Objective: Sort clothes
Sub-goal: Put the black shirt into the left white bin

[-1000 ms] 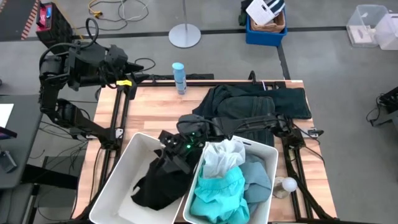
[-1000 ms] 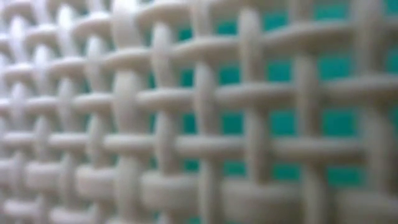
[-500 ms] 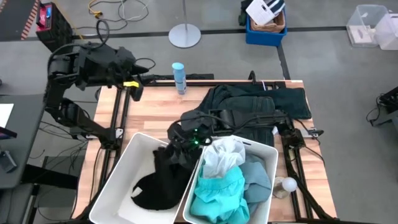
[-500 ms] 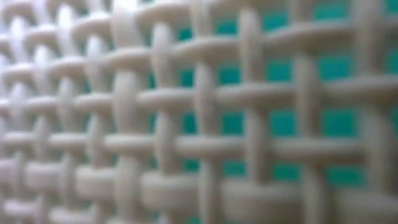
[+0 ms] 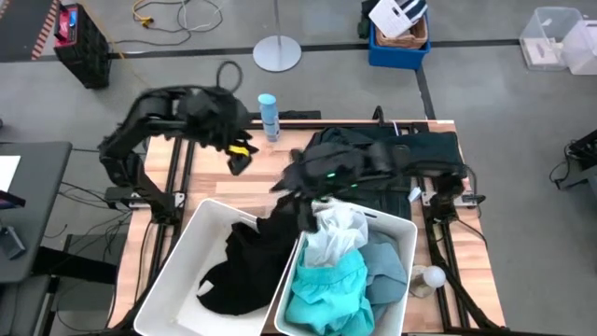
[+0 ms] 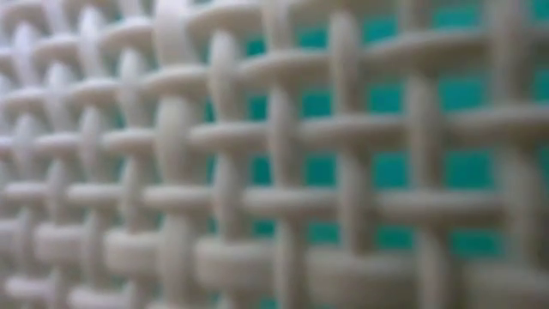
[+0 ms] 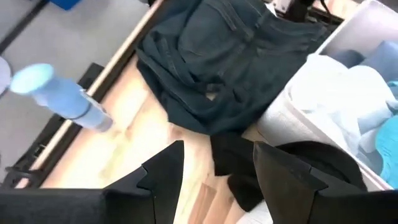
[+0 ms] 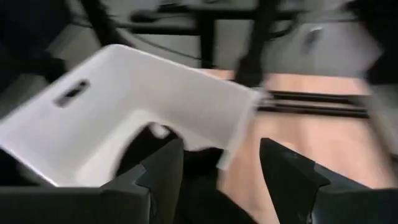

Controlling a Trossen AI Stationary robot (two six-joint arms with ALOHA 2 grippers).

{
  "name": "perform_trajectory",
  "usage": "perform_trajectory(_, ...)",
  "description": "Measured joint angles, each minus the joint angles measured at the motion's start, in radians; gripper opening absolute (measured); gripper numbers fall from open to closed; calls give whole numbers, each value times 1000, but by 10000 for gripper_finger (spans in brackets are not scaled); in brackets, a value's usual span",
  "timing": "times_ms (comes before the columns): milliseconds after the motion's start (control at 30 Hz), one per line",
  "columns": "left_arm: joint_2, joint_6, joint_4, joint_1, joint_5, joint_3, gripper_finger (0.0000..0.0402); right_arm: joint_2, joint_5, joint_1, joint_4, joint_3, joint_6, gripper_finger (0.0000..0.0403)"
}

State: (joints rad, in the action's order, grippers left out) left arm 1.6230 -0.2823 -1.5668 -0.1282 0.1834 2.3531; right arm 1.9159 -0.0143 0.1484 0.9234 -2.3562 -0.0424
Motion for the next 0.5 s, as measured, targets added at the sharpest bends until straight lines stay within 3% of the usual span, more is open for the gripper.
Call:
perform_trajectory(233, 87, -64, 3, 56, -132, 0, 190, -209, -244, -55, 152, -1, 44, 228)
perform_trajectory(500, 249, -17, -5, 155, -286, 0, 189, -359, -262, -168, 197, -1, 79, 228)
